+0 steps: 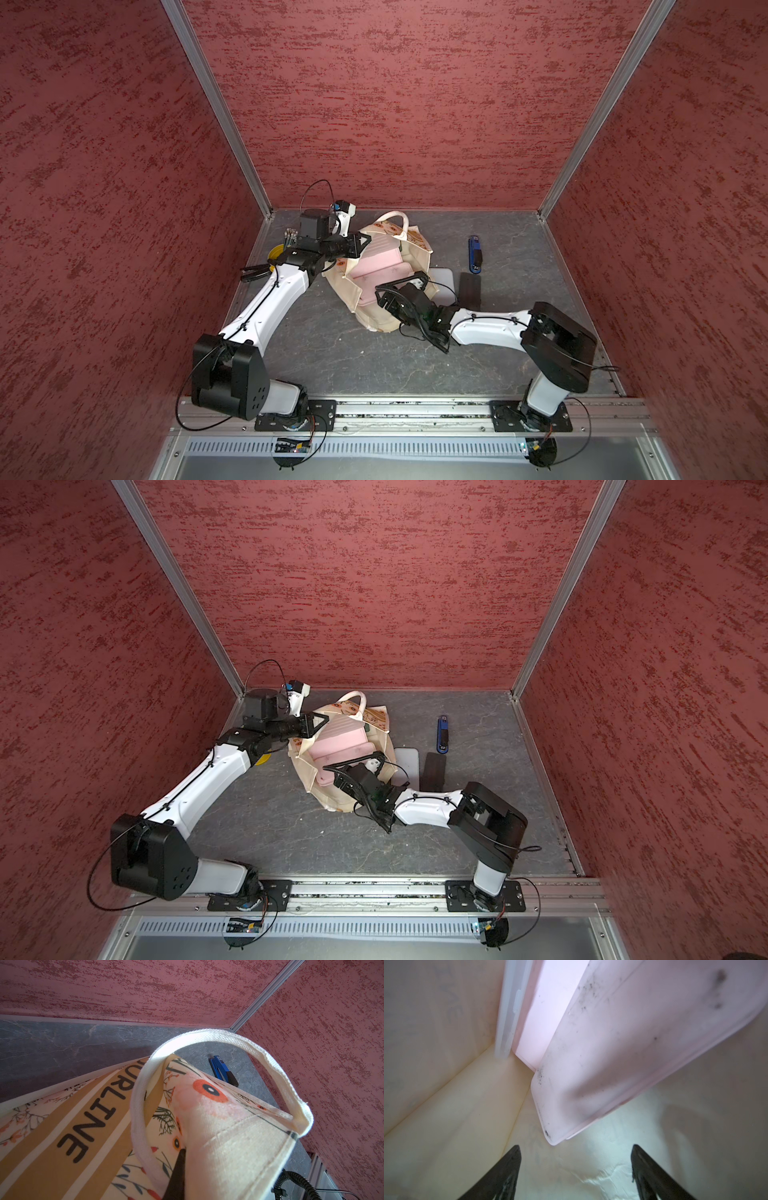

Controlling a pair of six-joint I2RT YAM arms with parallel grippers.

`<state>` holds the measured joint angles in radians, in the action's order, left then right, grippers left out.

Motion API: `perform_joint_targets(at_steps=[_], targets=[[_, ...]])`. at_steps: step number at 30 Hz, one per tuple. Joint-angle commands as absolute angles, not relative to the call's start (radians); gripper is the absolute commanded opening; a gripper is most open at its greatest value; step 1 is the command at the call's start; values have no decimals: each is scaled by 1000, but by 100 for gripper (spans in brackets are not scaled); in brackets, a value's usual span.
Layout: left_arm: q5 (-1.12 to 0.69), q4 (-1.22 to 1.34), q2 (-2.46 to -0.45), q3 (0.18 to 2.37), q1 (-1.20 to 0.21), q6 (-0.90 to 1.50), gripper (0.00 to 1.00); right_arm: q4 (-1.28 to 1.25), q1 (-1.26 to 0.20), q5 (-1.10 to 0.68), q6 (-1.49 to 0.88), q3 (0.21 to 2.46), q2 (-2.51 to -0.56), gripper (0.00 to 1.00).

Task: Take out the pencil case from the canvas bag
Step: Pick up the pencil case from the canvas bag.

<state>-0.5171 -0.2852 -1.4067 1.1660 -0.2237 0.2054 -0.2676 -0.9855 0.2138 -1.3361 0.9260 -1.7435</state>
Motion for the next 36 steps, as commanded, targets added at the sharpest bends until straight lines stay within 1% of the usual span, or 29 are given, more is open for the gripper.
perform_joint_targets(at_steps=[1, 14, 27, 36], targets=[[-548, -268, -1406, 1167, -221, 209, 0, -384, -992, 250, -1455, 915, -1785, 84], [-559, -261, -1425, 1166, -219, 220, 0, -543, -992, 265, -1530, 915, -1918, 83], [-562, -258, -1422, 1166, -220, 222, 0, -573, -975, 345, -1505, 924, -1919, 78], [-563, -258, -1420, 1166, -218, 222, 0, -652, -937, 317, -1508, 934, -1974, 76]])
